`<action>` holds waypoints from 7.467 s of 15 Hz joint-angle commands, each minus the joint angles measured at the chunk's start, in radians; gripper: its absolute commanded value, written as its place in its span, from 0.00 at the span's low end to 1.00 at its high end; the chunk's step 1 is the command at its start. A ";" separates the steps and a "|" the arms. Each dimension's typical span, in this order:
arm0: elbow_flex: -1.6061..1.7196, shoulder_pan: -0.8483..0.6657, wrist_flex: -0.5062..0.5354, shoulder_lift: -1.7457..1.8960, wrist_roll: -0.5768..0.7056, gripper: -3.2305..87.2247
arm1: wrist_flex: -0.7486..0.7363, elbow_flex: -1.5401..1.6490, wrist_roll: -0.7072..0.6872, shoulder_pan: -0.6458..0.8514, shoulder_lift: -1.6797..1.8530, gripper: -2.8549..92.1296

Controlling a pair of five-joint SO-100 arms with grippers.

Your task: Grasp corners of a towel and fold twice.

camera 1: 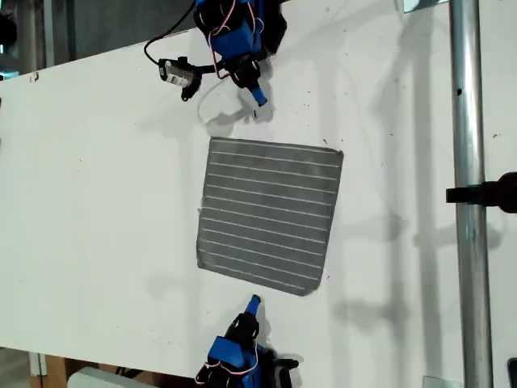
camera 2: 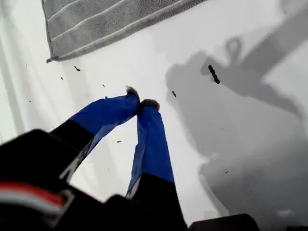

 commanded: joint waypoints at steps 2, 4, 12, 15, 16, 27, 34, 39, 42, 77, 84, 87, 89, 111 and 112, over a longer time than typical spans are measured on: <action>0.005 -0.023 -0.002 0.003 -0.621 0.03 | 0.015 -0.012 0.000 0.020 0.002 0.03; 0.005 -0.020 0.003 0.003 -0.687 0.06 | 0.009 -0.015 -0.002 0.028 0.002 0.03; -0.193 0.066 0.037 -0.025 -0.617 0.00 | -0.038 -0.212 -0.017 0.012 -0.123 0.03; -0.454 0.118 -0.003 -0.433 -0.635 0.00 | -0.097 -0.597 -0.063 -0.044 -0.637 0.03; -0.555 0.158 0.000 -0.555 -0.646 0.00 | -0.100 -0.723 -0.080 -0.074 -0.772 0.03; -1.255 0.551 0.006 -1.324 -0.666 0.00 | 0.124 -1.747 -0.064 -0.416 -1.779 0.07; -1.213 0.509 0.017 -1.385 -0.512 0.33 | 0.107 -1.732 -0.218 -0.373 -1.868 0.40; -1.198 0.462 0.069 -1.379 -0.459 0.32 | 0.091 -1.741 -0.245 -0.330 -2.056 0.40; -1.183 0.446 0.089 -1.376 -0.479 0.32 | 0.046 -1.750 -0.249 -0.284 -2.166 0.40; -1.433 0.422 -0.035 -2.253 -0.575 0.16 | -0.025 -1.830 -0.245 -0.275 -2.428 0.03; -1.368 0.417 -0.121 -2.195 -0.554 0.01 | -0.026 -1.807 -0.241 -0.287 -2.410 0.03; -1.457 0.419 -0.003 -2.141 -0.541 0.01 | -0.014 -1.802 -0.238 -0.288 -2.372 0.03; -1.568 0.437 0.072 -2.092 -0.522 0.01 | -0.005 -1.781 -0.210 -0.305 -2.264 0.03; -1.810 -0.307 0.284 -1.983 0.126 0.01 | -0.075 -1.203 -0.641 0.325 -1.489 0.03; -1.824 -0.347 0.291 -1.967 0.160 0.01 | -0.055 -1.216 -0.670 0.347 -1.457 0.03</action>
